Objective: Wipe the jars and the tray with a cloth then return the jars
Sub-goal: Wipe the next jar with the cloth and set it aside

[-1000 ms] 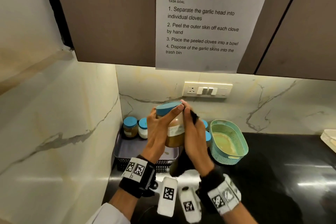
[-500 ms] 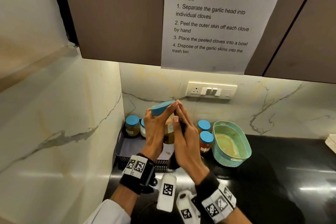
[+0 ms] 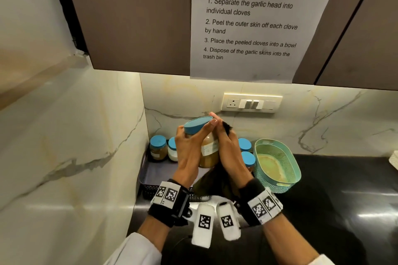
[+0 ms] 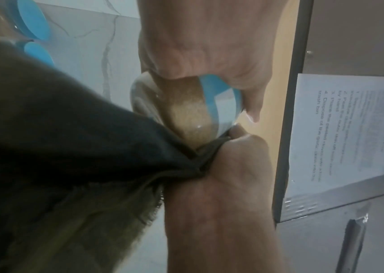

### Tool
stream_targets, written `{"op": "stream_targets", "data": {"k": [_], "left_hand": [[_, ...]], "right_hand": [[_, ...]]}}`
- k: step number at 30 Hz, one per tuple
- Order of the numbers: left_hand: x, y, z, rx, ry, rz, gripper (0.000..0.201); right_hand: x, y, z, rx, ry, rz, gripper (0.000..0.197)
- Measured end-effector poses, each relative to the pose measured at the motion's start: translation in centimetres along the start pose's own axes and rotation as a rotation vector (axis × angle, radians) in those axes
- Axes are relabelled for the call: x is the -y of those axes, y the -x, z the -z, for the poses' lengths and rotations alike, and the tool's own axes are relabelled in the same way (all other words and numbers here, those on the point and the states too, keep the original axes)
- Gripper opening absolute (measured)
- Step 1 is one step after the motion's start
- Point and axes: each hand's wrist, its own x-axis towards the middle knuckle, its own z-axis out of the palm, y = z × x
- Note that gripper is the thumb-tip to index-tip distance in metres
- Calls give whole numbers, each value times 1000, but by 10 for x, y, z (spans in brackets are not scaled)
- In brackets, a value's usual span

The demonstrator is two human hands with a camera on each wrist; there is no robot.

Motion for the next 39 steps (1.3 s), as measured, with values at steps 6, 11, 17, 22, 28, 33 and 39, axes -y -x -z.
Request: {"op": "stream_targets", "data": {"k": [6,11,17,22,28,33,39], "left_hand": [[-1,-7,5,-9,17,-20,115],[-3,-2,0,-14,5,-3,105],[-1,-9,7,-55,13,-8,123],[3,2,-2,-16,49,65,102],[-2,3,1,141,-118,39,97],[2,-2,-1,138,-82,103,81],[3,-6,-1,21,-119,-23,95]], "right_hand": [[-22,32,-24,-59,424,347,65],[-3,-9,-1,6,54,30,64],[-19,30,-23,-52,306,312,62],[-7,-10,-1,-68,56,55,46],[-5,-30,26,-185,-18,-215,46],[-2,-24,16,-232,-114,-237,44],[-1,12,-7,-372,-4,-49,32]]}}
